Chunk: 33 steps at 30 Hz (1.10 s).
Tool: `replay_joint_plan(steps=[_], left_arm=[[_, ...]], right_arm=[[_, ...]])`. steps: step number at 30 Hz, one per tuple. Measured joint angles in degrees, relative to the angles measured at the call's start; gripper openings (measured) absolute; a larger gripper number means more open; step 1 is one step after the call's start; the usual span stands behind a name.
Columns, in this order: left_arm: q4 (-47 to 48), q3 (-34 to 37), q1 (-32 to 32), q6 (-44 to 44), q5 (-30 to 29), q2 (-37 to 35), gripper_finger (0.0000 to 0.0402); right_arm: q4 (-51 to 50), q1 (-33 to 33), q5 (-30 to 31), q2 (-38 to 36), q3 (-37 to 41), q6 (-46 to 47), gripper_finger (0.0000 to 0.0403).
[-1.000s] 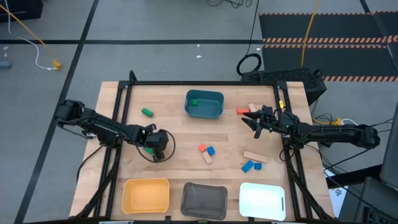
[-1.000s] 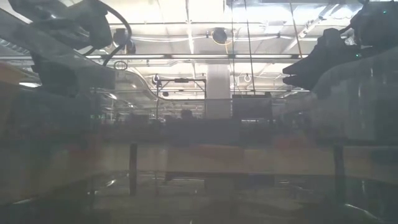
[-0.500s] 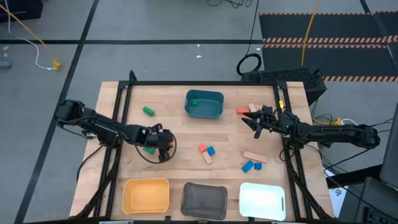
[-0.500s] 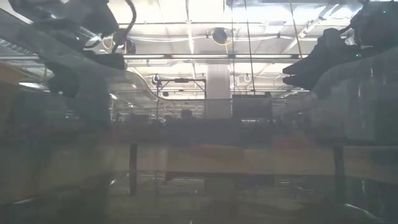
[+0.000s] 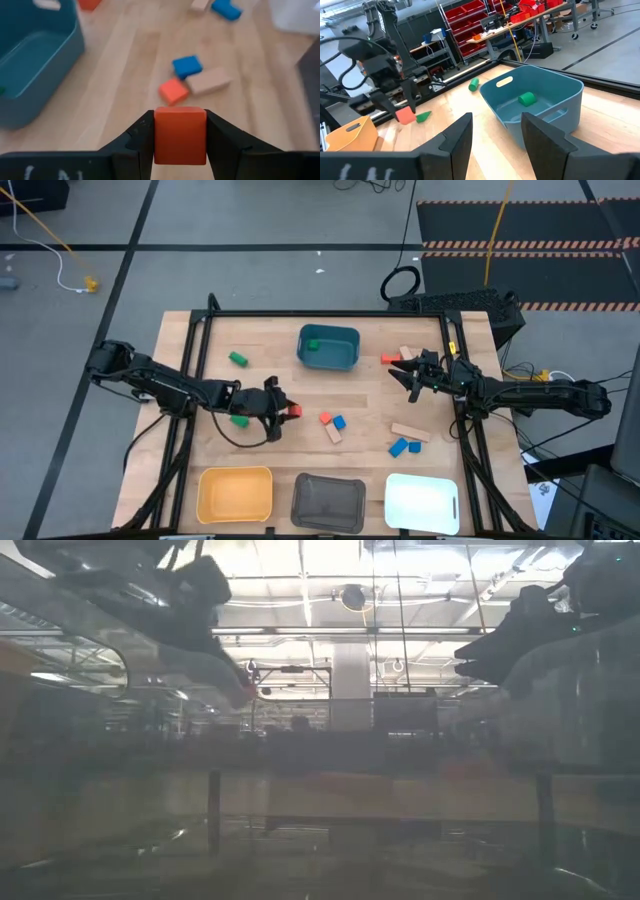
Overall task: Sort & place blocks by color
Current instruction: Put the bottom left orange block into the black bin
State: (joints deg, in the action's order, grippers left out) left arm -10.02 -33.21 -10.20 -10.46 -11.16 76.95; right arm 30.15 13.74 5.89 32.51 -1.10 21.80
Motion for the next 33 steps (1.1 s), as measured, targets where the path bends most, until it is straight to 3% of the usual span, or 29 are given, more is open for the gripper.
replay_joint_plan(steps=[6, 18, 33], left_arm=[[-7.93, 0.0, -2.33, -1.74, 3.22, 0.0, 0.0136], [-17.85, -0.29, -12.2, -5.45, 0.0, 3.29, 0.0136], [-15.2, -9.14, -19.66, -6.24, -0.86, 11.62, 0.0136]], right_arm=[[-0.02, -0.02, 0.02, 0.02, 0.0, 0.02, 0.016], [-0.01, -0.02, 0.0, 0.01, 0.01, 0.02, 0.016], [-0.02, 0.0, 0.02, 0.0, 0.02, 0.02, 0.016]])
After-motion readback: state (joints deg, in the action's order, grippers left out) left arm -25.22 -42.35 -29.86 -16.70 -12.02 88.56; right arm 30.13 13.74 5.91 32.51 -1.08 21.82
